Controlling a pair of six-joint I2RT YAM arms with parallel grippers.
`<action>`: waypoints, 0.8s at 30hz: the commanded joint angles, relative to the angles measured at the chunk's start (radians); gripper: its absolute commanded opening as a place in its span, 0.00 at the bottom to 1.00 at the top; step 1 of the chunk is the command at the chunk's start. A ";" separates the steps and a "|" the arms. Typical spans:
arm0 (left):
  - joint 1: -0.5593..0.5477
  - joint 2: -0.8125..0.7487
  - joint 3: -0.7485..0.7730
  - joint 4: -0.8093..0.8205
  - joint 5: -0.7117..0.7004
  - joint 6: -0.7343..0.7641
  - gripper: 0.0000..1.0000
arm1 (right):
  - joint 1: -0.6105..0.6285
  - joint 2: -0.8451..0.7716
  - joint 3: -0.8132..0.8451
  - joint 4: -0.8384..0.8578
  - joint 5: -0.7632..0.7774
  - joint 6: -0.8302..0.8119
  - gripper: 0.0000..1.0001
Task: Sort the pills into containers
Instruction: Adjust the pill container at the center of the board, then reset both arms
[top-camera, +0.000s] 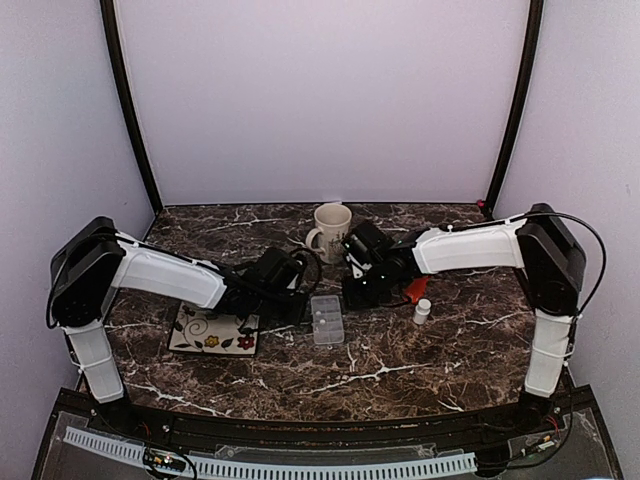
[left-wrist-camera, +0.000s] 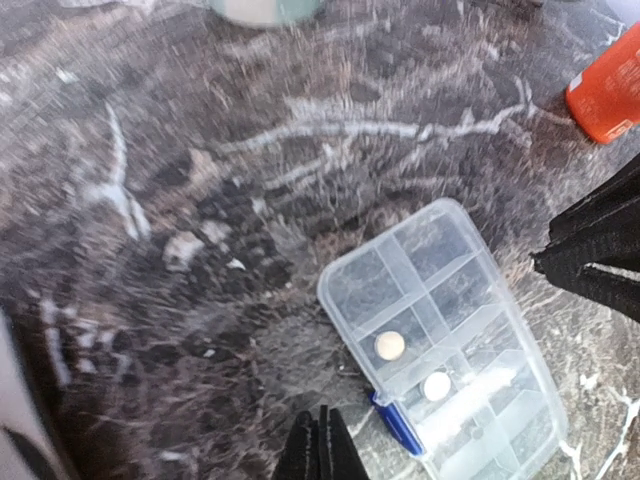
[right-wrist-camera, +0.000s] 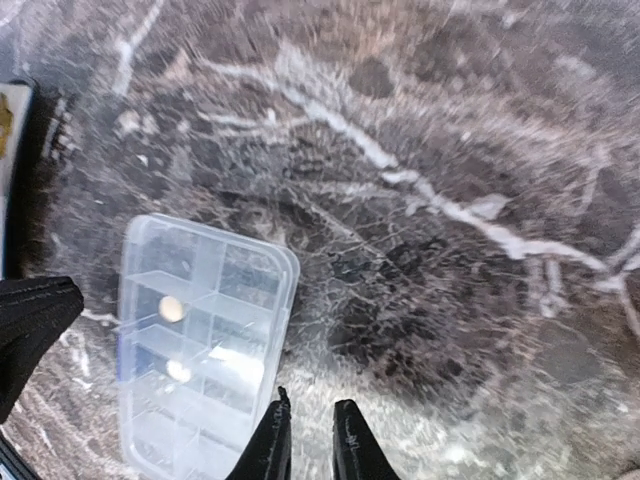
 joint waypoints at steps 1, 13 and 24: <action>0.019 -0.122 0.016 -0.087 -0.092 0.068 0.01 | 0.000 -0.090 0.048 -0.050 0.083 -0.043 0.17; 0.056 -0.409 0.085 -0.165 -0.368 0.268 0.20 | -0.062 -0.264 0.155 -0.068 0.242 -0.173 0.31; 0.092 -0.653 0.078 -0.112 -0.426 0.427 0.55 | -0.279 -0.584 -0.103 0.180 0.548 -0.285 0.65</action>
